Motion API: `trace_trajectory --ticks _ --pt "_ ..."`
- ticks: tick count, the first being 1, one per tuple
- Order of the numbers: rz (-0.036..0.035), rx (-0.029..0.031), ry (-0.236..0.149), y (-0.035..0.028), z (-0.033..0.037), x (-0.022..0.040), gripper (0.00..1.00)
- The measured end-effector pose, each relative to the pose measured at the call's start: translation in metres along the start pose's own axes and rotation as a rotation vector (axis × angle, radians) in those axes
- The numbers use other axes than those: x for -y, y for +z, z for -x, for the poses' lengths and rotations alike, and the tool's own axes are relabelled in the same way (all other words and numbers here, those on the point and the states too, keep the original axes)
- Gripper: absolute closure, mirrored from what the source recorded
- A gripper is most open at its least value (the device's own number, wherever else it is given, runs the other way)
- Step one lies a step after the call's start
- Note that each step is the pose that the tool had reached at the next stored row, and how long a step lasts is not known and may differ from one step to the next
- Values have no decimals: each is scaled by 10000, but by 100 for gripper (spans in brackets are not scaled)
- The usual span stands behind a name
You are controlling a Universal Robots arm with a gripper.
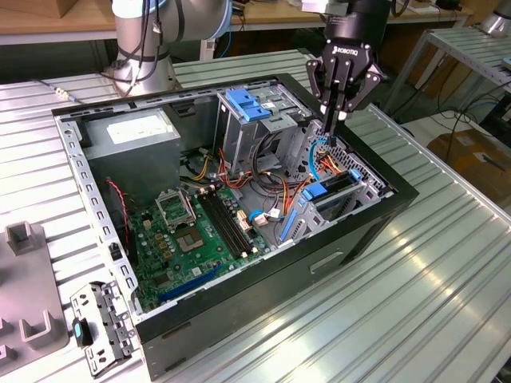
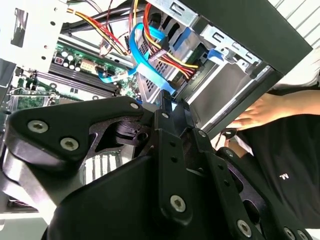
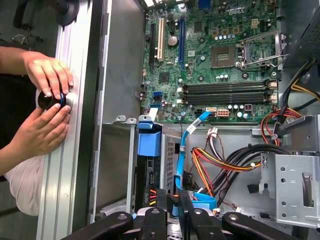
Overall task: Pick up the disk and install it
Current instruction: 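Insert the second disk wire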
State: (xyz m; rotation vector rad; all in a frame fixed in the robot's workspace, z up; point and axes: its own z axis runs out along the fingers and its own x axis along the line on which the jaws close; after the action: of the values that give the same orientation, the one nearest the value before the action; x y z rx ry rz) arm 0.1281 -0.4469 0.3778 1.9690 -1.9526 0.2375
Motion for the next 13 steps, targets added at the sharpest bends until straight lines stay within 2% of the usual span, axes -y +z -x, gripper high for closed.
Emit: trace_trajectory --ticks 4,13 --pt "11 -36 11 9 9 5 76" --pt "11 -36 11 10 10 5 75"
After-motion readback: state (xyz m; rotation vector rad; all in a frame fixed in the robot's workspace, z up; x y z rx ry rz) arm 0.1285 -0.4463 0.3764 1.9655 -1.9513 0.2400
